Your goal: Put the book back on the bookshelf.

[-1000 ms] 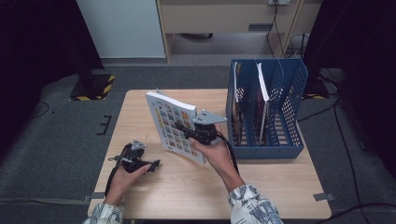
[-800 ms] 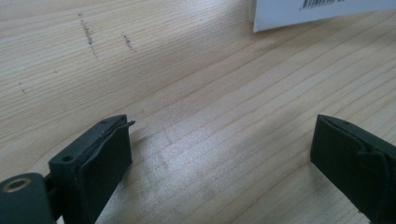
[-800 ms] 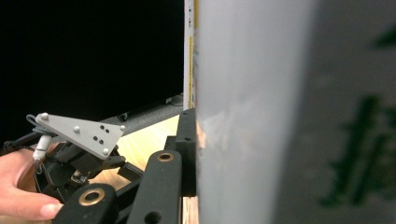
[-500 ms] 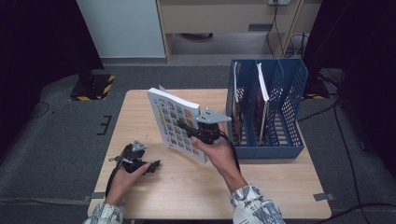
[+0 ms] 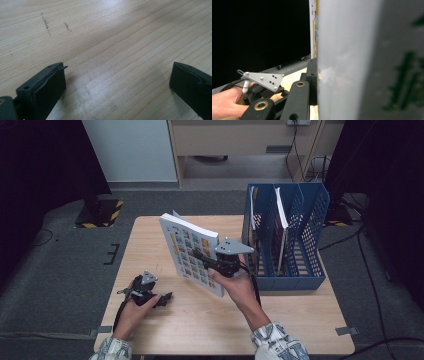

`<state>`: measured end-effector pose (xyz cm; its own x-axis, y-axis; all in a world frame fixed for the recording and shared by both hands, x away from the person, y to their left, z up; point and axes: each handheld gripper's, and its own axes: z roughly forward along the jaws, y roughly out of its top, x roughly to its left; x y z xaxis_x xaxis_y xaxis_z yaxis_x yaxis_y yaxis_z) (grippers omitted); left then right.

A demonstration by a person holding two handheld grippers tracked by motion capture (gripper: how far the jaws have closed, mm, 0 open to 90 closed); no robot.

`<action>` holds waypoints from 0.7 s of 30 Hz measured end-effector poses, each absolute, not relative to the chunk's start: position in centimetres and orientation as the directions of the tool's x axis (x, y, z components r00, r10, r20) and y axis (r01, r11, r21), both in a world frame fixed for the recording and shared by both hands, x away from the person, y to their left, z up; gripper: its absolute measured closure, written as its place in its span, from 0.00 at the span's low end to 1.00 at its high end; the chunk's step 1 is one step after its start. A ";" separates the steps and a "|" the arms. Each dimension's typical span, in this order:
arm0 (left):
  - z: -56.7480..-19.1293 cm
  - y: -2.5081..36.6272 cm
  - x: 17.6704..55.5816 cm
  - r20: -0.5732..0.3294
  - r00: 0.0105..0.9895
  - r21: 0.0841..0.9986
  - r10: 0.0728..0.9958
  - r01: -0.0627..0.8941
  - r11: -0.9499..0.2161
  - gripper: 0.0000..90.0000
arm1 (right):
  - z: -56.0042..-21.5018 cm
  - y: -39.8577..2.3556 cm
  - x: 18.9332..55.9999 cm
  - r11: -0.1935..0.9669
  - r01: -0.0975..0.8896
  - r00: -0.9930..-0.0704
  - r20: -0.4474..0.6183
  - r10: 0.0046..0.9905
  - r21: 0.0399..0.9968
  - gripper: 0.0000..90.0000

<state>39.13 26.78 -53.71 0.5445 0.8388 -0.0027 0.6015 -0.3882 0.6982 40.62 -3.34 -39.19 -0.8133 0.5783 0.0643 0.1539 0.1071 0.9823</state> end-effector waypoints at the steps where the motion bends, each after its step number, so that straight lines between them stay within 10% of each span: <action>1: -53.7 26.8 39.1 -0.003 0.545 0.698 0.839 0.602 -0.389 0.00 | -39.1 -3.4 40.5 0.106 0.153 -0.814 0.064 0.578 0.983 0.82; 21: -53.7 26.8 39.2 -0.002 0.546 0.697 0.838 0.601 -0.390 0.00 | -38.8 -5.5 39.9 0.093 0.151 -0.813 0.070 0.578 0.984 0.82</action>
